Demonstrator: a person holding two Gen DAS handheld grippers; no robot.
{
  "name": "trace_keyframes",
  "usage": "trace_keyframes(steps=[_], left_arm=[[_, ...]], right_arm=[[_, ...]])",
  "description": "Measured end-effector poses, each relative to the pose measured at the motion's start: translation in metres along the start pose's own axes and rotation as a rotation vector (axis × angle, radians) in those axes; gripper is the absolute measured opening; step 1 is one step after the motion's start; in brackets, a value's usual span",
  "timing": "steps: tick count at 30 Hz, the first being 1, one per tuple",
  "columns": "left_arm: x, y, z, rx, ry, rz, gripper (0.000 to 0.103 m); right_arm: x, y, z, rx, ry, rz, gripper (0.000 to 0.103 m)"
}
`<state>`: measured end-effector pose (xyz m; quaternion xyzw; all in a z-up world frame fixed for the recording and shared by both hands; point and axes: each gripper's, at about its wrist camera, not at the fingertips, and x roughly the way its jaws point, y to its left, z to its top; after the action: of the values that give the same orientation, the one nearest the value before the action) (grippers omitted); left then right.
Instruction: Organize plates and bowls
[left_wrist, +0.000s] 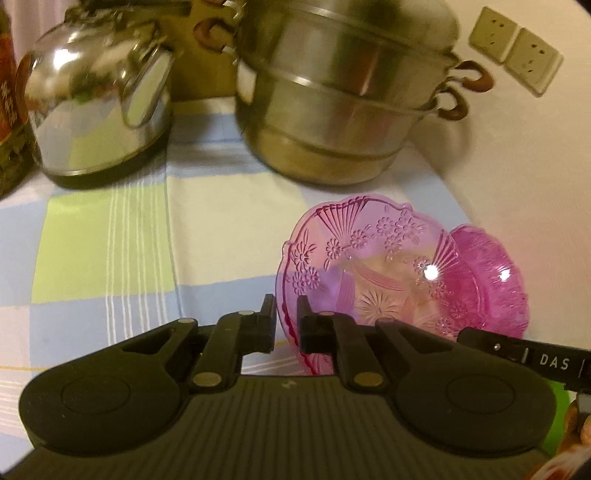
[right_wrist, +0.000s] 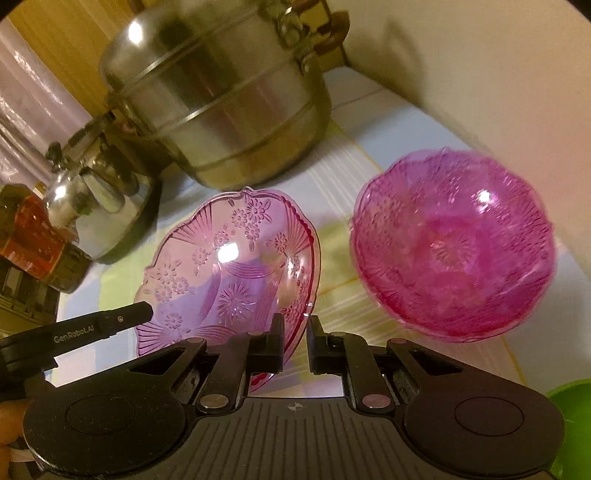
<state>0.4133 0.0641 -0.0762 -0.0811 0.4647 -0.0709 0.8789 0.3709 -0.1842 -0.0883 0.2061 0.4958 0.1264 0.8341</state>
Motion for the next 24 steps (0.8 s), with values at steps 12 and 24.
trace_keyframes(steps=[12,24], left_arm=[[-0.006,-0.083,0.018,0.057,-0.03,-0.093,0.01],[0.036,-0.145,0.015,0.103,0.007,-0.123,0.01]], right_arm=[[-0.061,-0.05,0.02,0.036,-0.082,-0.062,0.012],[-0.068,-0.114,0.031,0.094,-0.1,-0.135,0.012]])
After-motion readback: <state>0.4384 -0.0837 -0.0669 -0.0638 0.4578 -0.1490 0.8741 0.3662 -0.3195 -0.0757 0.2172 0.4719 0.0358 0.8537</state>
